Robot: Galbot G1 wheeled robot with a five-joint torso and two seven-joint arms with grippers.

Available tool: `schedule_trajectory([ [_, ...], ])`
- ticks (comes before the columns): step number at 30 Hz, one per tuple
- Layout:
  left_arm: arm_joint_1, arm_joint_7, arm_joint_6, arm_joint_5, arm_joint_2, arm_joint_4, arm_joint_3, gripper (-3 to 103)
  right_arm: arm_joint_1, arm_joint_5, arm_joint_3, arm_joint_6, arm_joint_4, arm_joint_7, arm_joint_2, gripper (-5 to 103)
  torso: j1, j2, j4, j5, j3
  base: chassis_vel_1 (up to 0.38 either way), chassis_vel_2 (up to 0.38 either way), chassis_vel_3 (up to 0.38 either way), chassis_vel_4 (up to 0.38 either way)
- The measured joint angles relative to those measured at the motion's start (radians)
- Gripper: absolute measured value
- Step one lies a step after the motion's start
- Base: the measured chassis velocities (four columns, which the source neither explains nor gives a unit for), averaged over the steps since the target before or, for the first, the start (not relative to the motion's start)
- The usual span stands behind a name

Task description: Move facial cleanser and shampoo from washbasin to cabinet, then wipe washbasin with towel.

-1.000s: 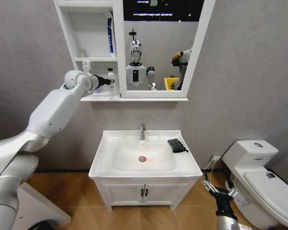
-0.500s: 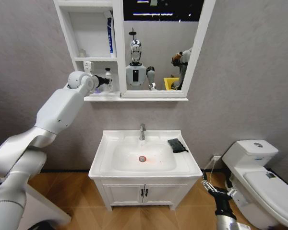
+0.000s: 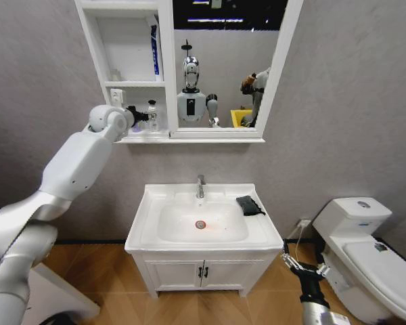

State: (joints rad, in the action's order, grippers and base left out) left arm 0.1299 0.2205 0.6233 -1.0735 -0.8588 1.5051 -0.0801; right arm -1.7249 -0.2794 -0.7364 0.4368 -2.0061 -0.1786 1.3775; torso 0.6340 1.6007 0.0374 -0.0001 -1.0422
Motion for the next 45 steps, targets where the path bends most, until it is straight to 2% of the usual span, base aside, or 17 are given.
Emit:
schedule_trajectory([
  [3,-0.231,-0.036,-0.115,-0.011,0.139,0.254,0.085,100,0.011,0.007,0.006,-0.022,-0.012,-0.002,-0.002,100,0.0,0.0,0.0001,-0.0002,0.0,0.0,0.0,0.0,0.0],
  [4,-0.231,-0.036,-0.115,-0.011,0.139,0.254,0.085,100,0.011,0.007,0.006,-0.022,-0.012,-0.002,-0.002,100,0.0,0.0,0.0001,-0.0002,0.0,0.0,0.0,0.0,0.0],
  [9,-0.596,-0.042,-0.251,0.079,0.21,0.486,0.24,100,0.016,0.016,0.011,-0.035,-0.023,-0.006,0.001,100,0.0,0.0,-0.0008,0.0004,0.0,0.0,0.0,0.0,0.0],
  [10,-0.755,-0.05,-0.288,0.132,0.207,0.538,0.332,100,0.014,0.018,0.012,-0.036,-0.026,-0.007,0.003,100,0.0,0.0,-0.001,-0.0001,0.0,0.0,0.0,0.0,0.0],
  [11,-0.898,-0.066,-0.321,0.194,0.192,0.57,0.412,100,0.01,0.019,0.013,-0.036,-0.027,-0.007,0.006,100,0.0,0.0,-0.0007,0.0002,0.0,0.0,0.0,0.0,0.0],
  [12,-0.898,-0.066,-0.321,0.194,0.192,0.57,0.412,100,0.01,0.019,0.013,-0.036,-0.027,-0.007,0.006,100,0.0,0.0,-0.0007,0.0002,0.0,0.0,0.0,0.0,0.0],
  [15,-1.27,-0.106,-0.396,0.371,0.092,0.622,0.575,100,0.002,0.022,0.014,-0.036,-0.026,-0.013,0.01,100,0.0,0.0,-0.0006,-0.0002,0.0,0.0,0.0,0.0,0.0],
  [16,-1.442,-0.131,-0.422,0.476,0.0,0.637,0.641,100,-0.003,0.02,0.014,-0.037,-0.023,-0.016,0.01,100,0.0,0.0,-0.0004,-0.0003,0.0,0.0,0.0,0.0,0.0],
  [17,-1.442,-0.131,-0.422,0.476,0.0,0.637,0.641,100,-0.003,0.02,0.014,-0.037,-0.023,-0.016,0.01,100,0.0,0.0,-0.0004,-0.0003,0.0,0.0,0.0,0.0,0.0],
  [19,-1.623,-0.166,-0.461,0.646,-0.132,0.648,0.736,100,-0.004,0.011,0.012,-0.038,-0.018,-0.019,0.009,100,0.0,0.0,0.0003,-0.0003,0.0,0.0,0.0,0.0,0.0],
  [20,-1.623,-0.166,-0.461,0.646,-0.132,0.648,0.736,100,-0.004,0.011,0.012,-0.038,-0.018,-0.019,0.009,100,0.0,0.0,0.0003,-0.0003,0.0,0.0,0.0,0.0,0.0],
  [23,-1.777,-0.204,-0.538,0.792,-0.299,0.671,0.861,100,0.001,-0.007,0.013,-0.048,-0.007,-0.024,0.006,100,0.0,0.0,-0.0004,0.0004,0.0,0.0,0.0,0.0,0.0],
  [28,-1.875,-0.231,-0.579,0.844,-0.47,0.72,0.917,100,0.017,-0.012,0.018,-0.073,-0.006,-0.024,-0.005,100,0.0,0.0,-0.0004,0.0004,0.0,0.0,0.0,0.0,0.0],
  [36,-1.87,-0.238,-0.568,0.869,-0.532,0.727,0.921,100,0.08,-0.026,0.028,-0.142,0.005,-0.016,-0.026,100,0.0,0.0,-0.0008,0.0003,0.0,0.0,0.0,0.0,0.0],
  [40,-1.863,-0.238,-0.564,0.867,-0.532,0.727,0.918,100,0.19,-0.099,0.03,-0.274,0.002,-0.021,-0.067,100,0.0,0.0,-0.0003,0.0004,0.0,0.0,0.0,0.0,0.0],
  [44,-1.858,-0.238,-0.562,0.864,-0.529,0.726,0.915,100,0.377,-0.232,0.038,-0.49,0.045,-0.056,-0.149,100,0.0,0.0,-0.0003,0.0005,0.0,0.0,0.0,0.0,0.0],
  [45,-1.858,-0.238,-0.562,0.864,-0.529,0.726,0.915,100,0.377,-0.232,0.038,-0.49,0.045,-0.056,-0.149,100,0.0,0.0,-0.0003,0.0005,0.0,0.0,0.0,0.0,0.0],
])
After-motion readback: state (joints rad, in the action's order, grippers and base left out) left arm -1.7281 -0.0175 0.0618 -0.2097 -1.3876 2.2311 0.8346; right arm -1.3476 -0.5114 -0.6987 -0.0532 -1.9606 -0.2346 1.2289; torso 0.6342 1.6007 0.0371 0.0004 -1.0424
